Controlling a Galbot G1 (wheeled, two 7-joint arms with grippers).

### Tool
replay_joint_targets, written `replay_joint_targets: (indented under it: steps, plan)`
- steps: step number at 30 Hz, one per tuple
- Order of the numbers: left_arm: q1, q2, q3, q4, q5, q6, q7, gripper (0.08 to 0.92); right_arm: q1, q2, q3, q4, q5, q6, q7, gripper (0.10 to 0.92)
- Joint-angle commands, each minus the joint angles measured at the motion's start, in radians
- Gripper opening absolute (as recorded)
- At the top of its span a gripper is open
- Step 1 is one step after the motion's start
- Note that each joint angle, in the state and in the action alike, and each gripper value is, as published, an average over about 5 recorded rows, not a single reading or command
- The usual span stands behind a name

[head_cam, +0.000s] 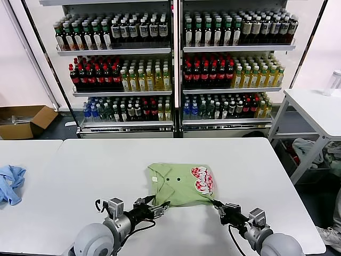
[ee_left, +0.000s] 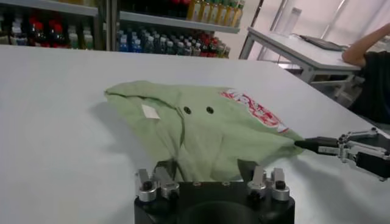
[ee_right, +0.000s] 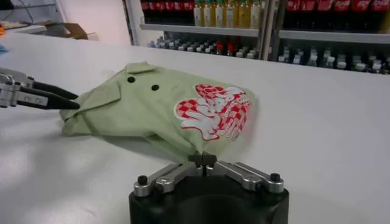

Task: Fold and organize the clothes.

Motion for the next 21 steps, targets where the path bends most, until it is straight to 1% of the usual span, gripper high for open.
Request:
replay_joint_targets:
  steps: [1, 14, 18, 21]
  plan:
    - [-0.007, -0.003, 0.021, 0.022, 0.008, 0.001, -0.002, 0.623, 0.0, 0.002, 0.0, 0.003, 0.001, 0.0, -0.003, 0.106]
    - [0.009, 0.004, 0.005, 0.027, 0.049, 0.0, 0.0, 0.259, 0.002, -0.009, 0.01, 0.0, 0.009, 0.003, -0.01, 0.106]
    - [0.016, 0.013, -0.01, 0.021, 0.058, 0.002, 0.015, 0.15, 0.002, -0.011, 0.011, -0.005, 0.009, 0.003, -0.011, 0.106]
    - [0.017, 0.023, -0.025, 0.022, 0.064, -0.001, 0.032, 0.095, -0.002, -0.015, 0.014, -0.007, 0.01, 0.003, -0.014, 0.106]
